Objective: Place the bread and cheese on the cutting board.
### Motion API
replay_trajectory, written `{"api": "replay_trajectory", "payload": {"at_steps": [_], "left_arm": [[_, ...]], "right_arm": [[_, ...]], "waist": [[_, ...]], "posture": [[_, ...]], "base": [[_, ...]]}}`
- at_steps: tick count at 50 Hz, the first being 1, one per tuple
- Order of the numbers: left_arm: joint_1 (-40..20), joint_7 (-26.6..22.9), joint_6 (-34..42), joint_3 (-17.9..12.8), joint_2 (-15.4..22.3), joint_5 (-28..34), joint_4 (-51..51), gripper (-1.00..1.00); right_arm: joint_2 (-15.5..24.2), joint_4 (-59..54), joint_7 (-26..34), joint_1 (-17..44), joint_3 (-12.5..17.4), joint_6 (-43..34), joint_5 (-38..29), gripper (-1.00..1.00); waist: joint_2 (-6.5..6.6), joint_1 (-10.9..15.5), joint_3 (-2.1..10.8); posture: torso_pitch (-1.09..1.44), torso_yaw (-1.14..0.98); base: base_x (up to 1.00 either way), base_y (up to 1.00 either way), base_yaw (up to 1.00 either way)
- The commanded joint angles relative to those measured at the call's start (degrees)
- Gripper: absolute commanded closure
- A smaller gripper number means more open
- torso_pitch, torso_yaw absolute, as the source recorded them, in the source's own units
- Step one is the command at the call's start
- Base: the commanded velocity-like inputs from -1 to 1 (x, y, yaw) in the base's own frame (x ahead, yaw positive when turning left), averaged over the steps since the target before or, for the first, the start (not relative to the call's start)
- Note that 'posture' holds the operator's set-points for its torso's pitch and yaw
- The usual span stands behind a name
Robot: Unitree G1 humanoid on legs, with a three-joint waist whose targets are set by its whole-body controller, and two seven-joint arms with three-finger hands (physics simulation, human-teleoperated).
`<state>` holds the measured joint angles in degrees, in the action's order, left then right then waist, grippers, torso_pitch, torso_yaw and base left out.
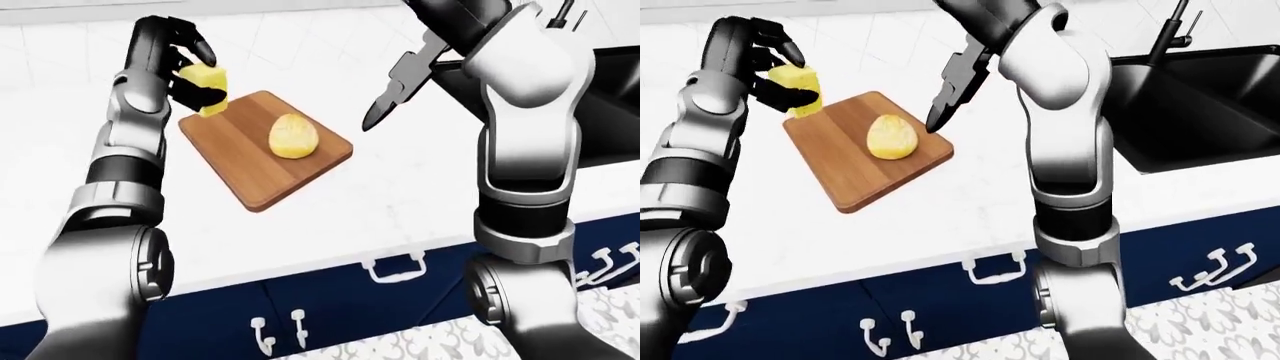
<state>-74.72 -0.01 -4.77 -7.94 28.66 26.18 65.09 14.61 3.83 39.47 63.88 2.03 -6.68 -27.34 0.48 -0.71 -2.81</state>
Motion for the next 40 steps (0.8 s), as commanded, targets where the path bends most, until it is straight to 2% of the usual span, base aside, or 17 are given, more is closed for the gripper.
{"api": "replay_trajectory", "payload": {"at_steps": [1,3,7,27,40], "left_arm": [[-1.0,2.7,-2.9,0.1,0.4,-1.1,-2.6,1.0],[1.3,4.7,-4.4,1.0,0.0,-0.3,-2.8,1.0],[1.7,7.4,-6.2,1.0,0.2,-0.4,-2.8,1.0],[3.6,9.0,-9.2,1.2,-2.2,-2.3,-5.0,1.0],[4.7,7.6,-7.9,1.8,-4.4,-3.3,-7.3,1.0]], "right_arm": [[0.4,1.4,-1.0,2.1,0.9,0.4,0.2,-1.0],[0.4,1.8,-1.0,1.6,0.8,0.5,0.2,-1.0],[0.4,1.8,-1.1,1.2,0.8,0.7,0.2,-1.0],[0.4,1.9,-1.5,0.0,1.0,1.2,0.3,-1.0],[0.6,2.0,-1.5,-0.1,1.1,1.1,0.4,-1.0]], "waist": [[0.27,-0.1,1.8],[0.43,-0.1,1.86],[0.59,-0.2,2.04],[0.73,-0.2,2.14],[0.61,-0.1,2.19]], "posture": [[0.0,0.0],[0.0,0.0],[0.0,0.0],[0.0,0.0],[0.0,0.0]], "base": [[0.0,0.0,0.0],[0.0,0.0,0.0],[0.0,0.0,0.0],[0.0,0.0,0.0],[0.0,0.0,0.0]]}}
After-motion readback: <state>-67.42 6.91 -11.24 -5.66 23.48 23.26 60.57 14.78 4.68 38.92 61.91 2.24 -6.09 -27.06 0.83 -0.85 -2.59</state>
